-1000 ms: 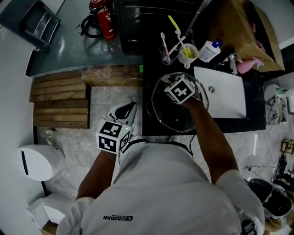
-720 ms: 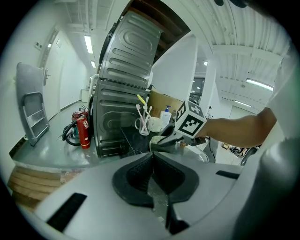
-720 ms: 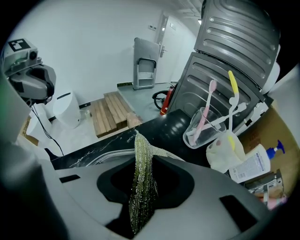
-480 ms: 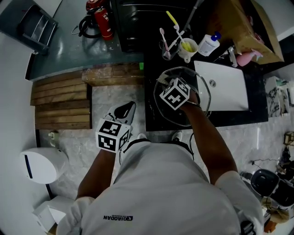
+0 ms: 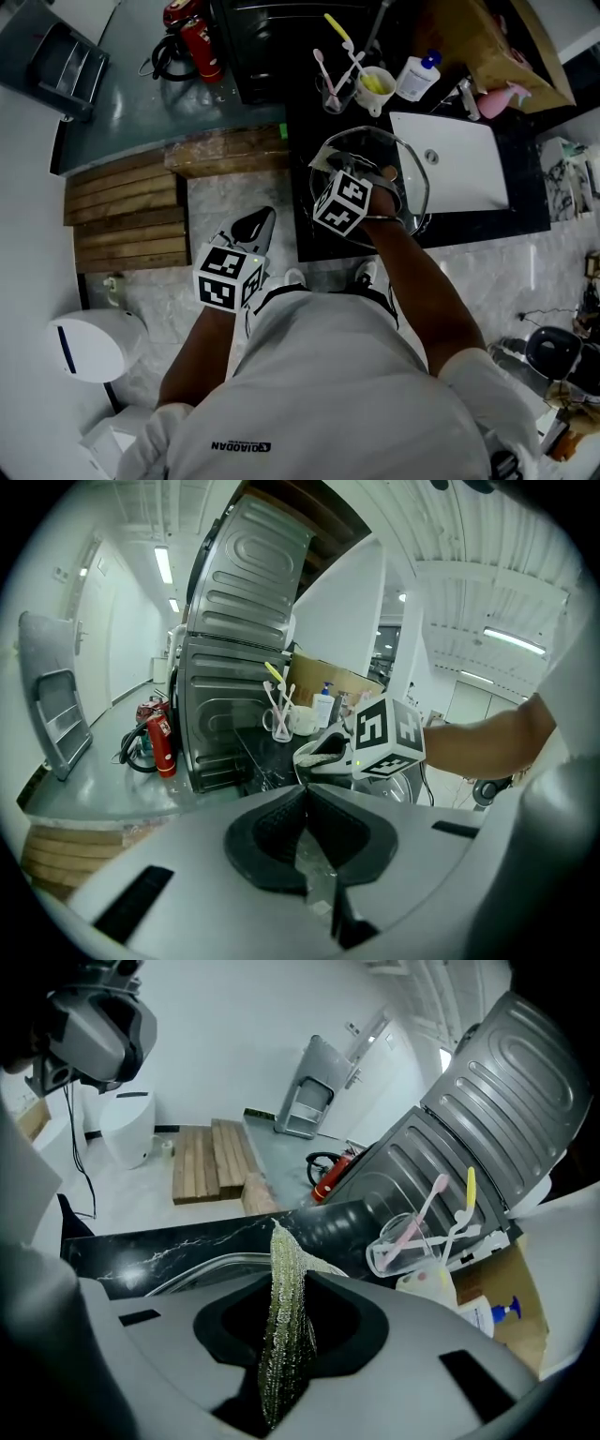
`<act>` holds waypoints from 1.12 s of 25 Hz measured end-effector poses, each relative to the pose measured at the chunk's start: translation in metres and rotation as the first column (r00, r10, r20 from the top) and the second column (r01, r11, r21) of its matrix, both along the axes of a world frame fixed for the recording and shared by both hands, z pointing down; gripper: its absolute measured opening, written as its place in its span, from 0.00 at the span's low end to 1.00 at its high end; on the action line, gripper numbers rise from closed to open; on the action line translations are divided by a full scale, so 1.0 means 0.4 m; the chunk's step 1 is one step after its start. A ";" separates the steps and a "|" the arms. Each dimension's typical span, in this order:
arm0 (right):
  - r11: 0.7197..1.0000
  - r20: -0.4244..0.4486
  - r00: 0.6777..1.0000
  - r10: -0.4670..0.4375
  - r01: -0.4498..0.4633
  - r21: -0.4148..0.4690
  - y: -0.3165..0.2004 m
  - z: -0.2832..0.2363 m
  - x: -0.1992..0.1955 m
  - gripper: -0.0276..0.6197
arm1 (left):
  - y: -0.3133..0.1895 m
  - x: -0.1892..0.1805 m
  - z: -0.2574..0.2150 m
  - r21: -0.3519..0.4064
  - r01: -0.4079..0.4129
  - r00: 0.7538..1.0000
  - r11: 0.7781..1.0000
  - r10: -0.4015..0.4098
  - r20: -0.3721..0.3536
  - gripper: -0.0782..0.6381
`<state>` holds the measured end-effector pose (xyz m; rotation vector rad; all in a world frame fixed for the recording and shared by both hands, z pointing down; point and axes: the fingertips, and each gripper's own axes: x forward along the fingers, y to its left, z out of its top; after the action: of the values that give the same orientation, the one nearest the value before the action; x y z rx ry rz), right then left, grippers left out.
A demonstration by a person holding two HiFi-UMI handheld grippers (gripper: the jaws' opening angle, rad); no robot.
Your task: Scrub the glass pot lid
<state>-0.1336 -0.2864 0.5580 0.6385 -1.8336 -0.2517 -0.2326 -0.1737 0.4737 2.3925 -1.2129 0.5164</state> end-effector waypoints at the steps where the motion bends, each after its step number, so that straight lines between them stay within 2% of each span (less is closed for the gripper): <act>1: 1.000 -0.005 1.000 -0.006 0.006 0.004 0.006 0.002 -0.004 0.20 | 0.002 0.000 0.000 0.000 -0.001 1.000 1.000 0.001 0.000 0.13; 11: 0.997 0.004 0.998 -0.061 0.061 0.044 0.077 0.005 -0.027 0.20 | 0.021 0.005 0.007 -0.003 -0.013 1.000 1.000 0.013 0.010 0.13; 19: 0.984 0.023 0.989 -0.145 0.142 0.104 0.139 0.003 -0.021 0.20 | 0.031 0.018 0.010 0.000 -0.013 1.000 1.000 0.013 0.010 0.13; 28: 0.947 0.055 0.949 -0.312 0.305 0.098 0.204 -0.001 -0.015 0.20 | 0.041 0.049 0.019 -0.010 -0.024 1.000 1.000 0.024 0.013 0.13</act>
<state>-0.1394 -0.2048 0.5575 0.4214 -1.9967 -0.5273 -0.2129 -0.1574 0.4812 2.4024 -1.1859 0.5453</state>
